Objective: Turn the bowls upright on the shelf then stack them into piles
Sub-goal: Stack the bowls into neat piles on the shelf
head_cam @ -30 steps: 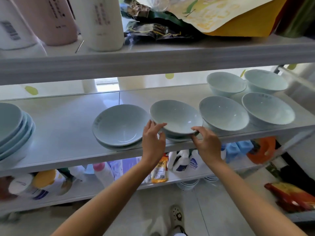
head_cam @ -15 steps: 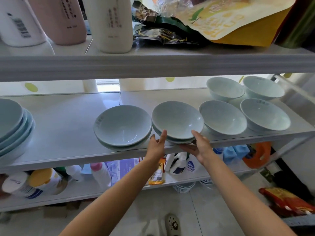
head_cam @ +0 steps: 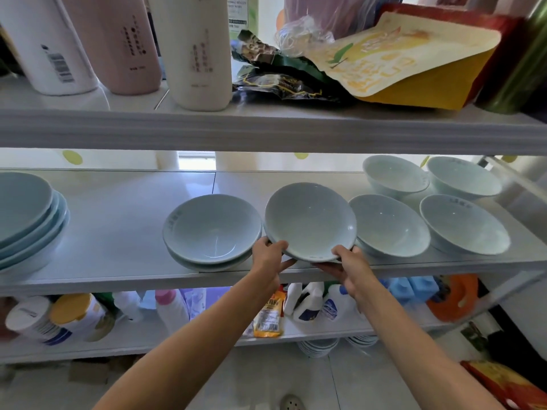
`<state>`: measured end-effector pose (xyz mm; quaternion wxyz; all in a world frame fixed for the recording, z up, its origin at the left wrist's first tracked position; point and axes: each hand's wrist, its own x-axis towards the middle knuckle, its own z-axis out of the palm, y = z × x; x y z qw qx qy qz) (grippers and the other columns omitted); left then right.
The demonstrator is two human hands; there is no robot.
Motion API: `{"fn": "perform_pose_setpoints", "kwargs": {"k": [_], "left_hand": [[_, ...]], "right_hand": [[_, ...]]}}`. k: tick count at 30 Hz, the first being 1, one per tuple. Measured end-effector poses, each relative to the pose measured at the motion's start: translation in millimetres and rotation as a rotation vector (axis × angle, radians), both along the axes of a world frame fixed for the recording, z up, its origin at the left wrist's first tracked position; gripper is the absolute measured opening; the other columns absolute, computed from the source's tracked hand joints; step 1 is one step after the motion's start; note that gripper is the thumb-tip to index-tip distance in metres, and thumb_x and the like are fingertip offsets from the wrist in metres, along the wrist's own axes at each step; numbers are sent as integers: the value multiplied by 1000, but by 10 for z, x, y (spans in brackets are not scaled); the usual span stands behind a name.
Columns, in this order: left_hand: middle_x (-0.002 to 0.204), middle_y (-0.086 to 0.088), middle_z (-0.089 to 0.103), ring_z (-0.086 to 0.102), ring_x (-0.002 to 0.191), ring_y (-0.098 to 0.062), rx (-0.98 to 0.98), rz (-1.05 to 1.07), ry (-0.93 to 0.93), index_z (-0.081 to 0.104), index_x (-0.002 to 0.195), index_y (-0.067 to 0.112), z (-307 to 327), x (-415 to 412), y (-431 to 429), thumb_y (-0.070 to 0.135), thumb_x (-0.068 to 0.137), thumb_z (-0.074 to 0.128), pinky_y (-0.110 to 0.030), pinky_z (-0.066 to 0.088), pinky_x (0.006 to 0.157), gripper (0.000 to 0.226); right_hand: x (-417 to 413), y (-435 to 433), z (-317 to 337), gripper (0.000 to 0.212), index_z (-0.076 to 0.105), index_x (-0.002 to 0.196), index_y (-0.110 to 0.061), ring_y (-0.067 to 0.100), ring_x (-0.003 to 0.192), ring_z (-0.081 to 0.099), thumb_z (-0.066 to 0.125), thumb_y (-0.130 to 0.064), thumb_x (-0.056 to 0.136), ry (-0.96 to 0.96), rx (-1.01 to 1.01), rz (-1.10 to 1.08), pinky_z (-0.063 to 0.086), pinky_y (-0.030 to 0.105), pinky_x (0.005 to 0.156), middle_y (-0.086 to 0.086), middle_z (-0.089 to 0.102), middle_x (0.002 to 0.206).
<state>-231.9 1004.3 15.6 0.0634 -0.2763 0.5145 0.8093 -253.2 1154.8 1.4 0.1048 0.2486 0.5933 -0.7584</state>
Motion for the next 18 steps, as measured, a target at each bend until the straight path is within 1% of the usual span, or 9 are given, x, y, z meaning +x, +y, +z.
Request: {"fn": "perform_pose_setpoints", "kwargs": {"k": [1, 3, 5, 8, 13, 16, 18], "left_hand": [[122, -15, 54, 56, 113, -31, -10, 3, 18, 52, 117, 4, 25, -10, 12, -5, 91, 48, -44, 57, 84, 28], [121, -16, 56, 58, 112, -32, -34, 10, 55, 54, 114, 4, 99, -33, 34, -5, 90, 49, -44, 58, 84, 25], [120, -17, 57, 59, 111, -32, -62, 25, 97, 55, 111, 4, 193, -55, 45, -4, 90, 50, -42, 59, 82, 22], [118, -18, 59, 59, 112, -33, -105, 54, 184, 56, 108, 1, 334, -58, -11, -3, 89, 50, -36, 59, 77, 20], [116, -19, 62, 60, 110, -34, -219, 129, 269, 59, 110, -3, 527, 29, -364, -2, 89, 52, -31, 59, 75, 23], [115, -18, 63, 61, 108, -33, -261, 187, 264, 60, 112, -2, 587, 121, -651, -2, 89, 53, -32, 58, 76, 24], [114, -17, 62, 61, 107, -32, -273, 231, 252, 59, 110, 0, 593, 203, -841, -2, 88, 53, -33, 58, 76, 23]], "right_hand": [[1, 10, 50, 30, 44, 116, -7, 43, 108, 58, 43, 6, 88, 20, -29, 8, 62, 38, 60, 19, 55, 116], [-9, 25, 154, 39, 43, 126, -4, 44, 102, 60, 42, 7, 88, 73, -48, 22, 61, 35, 56, 20, 55, 118], [-27, 28, 272, 43, 41, 131, -2, 40, 92, 64, 43, 5, 89, 122, -39, 37, 61, 33, 57, 23, 54, 121], [-58, -17, 434, 42, 41, 131, -1, 35, 79, 67, 44, 3, 89, 199, -29, 76, 61, 32, 60, 24, 55, 123], [-76, -292, 613, 40, 43, 129, -6, 31, 73, 71, 47, -4, 90, 276, 17, 202, 61, 33, 70, 17, 60, 118], [-60, -578, 642, 39, 43, 129, -6, 29, 72, 71, 47, -5, 90, 279, -2, 284, 61, 32, 70, 18, 60, 117], [-48, -787, 623, 38, 43, 128, -4, 28, 69, 70, 48, -5, 90, 263, -14, 319, 61, 31, 67, 20, 59, 119]]}}
